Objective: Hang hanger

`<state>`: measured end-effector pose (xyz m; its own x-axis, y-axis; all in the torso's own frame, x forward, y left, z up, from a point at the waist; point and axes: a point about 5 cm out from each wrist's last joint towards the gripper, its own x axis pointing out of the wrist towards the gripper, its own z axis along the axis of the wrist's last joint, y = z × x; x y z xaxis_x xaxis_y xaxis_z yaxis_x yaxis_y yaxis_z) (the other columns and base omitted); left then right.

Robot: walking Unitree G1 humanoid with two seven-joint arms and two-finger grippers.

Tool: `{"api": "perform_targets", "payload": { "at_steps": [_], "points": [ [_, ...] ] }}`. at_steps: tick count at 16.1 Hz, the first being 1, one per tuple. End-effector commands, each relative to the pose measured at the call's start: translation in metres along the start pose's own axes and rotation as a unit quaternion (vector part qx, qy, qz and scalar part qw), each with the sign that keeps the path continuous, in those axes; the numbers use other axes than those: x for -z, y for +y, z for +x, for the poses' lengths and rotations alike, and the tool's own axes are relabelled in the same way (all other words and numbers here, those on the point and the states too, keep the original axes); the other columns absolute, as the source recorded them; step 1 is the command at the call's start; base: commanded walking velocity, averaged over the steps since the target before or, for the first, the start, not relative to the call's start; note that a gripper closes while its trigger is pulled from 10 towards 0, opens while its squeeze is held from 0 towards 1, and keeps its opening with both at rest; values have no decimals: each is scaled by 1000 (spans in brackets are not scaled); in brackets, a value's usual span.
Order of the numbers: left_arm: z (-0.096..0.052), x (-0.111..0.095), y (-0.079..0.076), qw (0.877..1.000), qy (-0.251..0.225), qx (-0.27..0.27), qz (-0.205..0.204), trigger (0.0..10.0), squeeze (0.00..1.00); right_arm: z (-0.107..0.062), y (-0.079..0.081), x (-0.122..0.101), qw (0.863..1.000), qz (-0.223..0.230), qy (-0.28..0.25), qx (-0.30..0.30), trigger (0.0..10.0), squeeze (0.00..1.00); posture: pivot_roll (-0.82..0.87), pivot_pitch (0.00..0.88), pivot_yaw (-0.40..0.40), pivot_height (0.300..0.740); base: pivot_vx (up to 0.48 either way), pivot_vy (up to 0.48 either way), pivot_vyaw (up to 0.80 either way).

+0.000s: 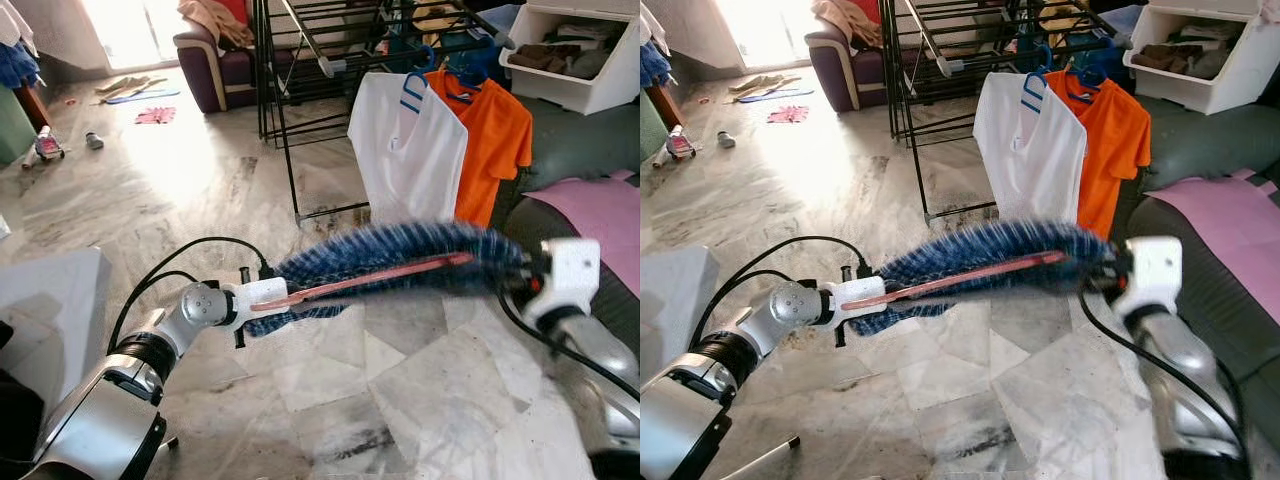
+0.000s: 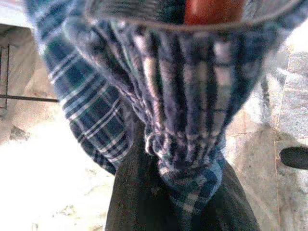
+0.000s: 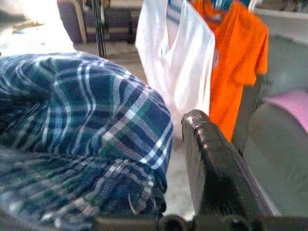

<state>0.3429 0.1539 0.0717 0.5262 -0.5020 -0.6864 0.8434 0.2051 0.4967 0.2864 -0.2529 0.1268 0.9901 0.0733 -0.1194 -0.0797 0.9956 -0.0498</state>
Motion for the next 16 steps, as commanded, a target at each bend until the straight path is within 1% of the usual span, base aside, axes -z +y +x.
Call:
{"api": "perform_targets", "payload": {
  "at_steps": [1, 2, 3, 4, 5, 7, 8, 10, 11, 12, 13, 14, 15, 16],
  "points": [
    [-14, 35, -3, 997, 73, -2, -34, 0, 0, -9, -23, -7, 1000, -12, -3, 12, 10000, 1000, -85, 17, 44, 740, 0, 0, 0],
    [-15, 35, -2, 997, 74, -2, -34, 0, 0, -16, -22, 3, 997, -36, 36, -50, 10000, 1000, -85, 16, 46, 740, 0, 0, 0],
    [-15, 34, -1, 997, 75, -3, -33, 0, 0, -21, -21, 6, 993, -55, 48, -92, 10000, 1000, -85, 16, 47, 740, 0, 0, 0],
    [-15, 33, 1, 997, 75, -3, -31, 0, 0, -25, -21, 8, 991, -35, 56, -120, 10000, 1000, -82, 14, 49, 740, 0, 0, 0],
    [-14, 32, 1, 997, 75, -3, -30, 0, 0, -25, -21, 8, 990, -36, 55, -127, 10000, 1000, -82, 14, 49, 740, 0, 0, 0],
    [-13, 29, 1, 997, 72, 0, -24, 0, 0, -31, -8, 8, 980, -4, 60, -188, 10000, 1000, -79, 10, 56, 740, 0, 0, 0],
    [-13, 29, 2, 997, 72, 0, -24, 0, 0, -31, -6, 8, 979, -2, 61, -194, 10000, 1000, -79, 10, 56, 740, 0, 0, 0],
    [-13, 28, 3, 997, 73, -2, -22, 0, 0, -39, 19, 10, 959, -2, 72, -273, 10000, 1000, -76, 8, 61, 740, 0, 0, 0],
    [-13, 27, 4, 997, 73, -2, -20, 0, 0, -43, 28, 10, 950, -21, 78, -302, 10000, 1000, -76, 9, 65, 740, 0, 0, 0],
    [-13, 27, 4, 997, 74, -2, -18, 0, 0, -45, 31, 13, 940, -81, 95, -318, 10000, 1000, -78, 9, 67, 740, 0, 0, 0],
    [-12, 27, 4, 997, 74, -2, -18, 0, 0, -42, 26, 17, 936, -151, 107, -299, 10000, 1000, -81, 10, 69, 740, 0, 0, 0],
    [-12, 25, 5, 997, 73, -5, -17, 0, 0, -28, 10, 16, 953, -196, 96, -210, 10000, 1000, -85, 10, 69, 740, 0, 0, 0],
    [-10, 22, 6, 997, 67, -12, -19, 0, 0, -11, -15, 9, 987, -138, 66, -56, 10000, 1000, -87, 9, 67, 740, 0, 0, 0],
    [-9, 21, 6, 998, 65, -14, -20, 0, 0, -7, -21, 7, 993, -104, 60, -13, 10000, 1000, -87, 9, 67, 740, 0, 0, 0]
  ]
}}
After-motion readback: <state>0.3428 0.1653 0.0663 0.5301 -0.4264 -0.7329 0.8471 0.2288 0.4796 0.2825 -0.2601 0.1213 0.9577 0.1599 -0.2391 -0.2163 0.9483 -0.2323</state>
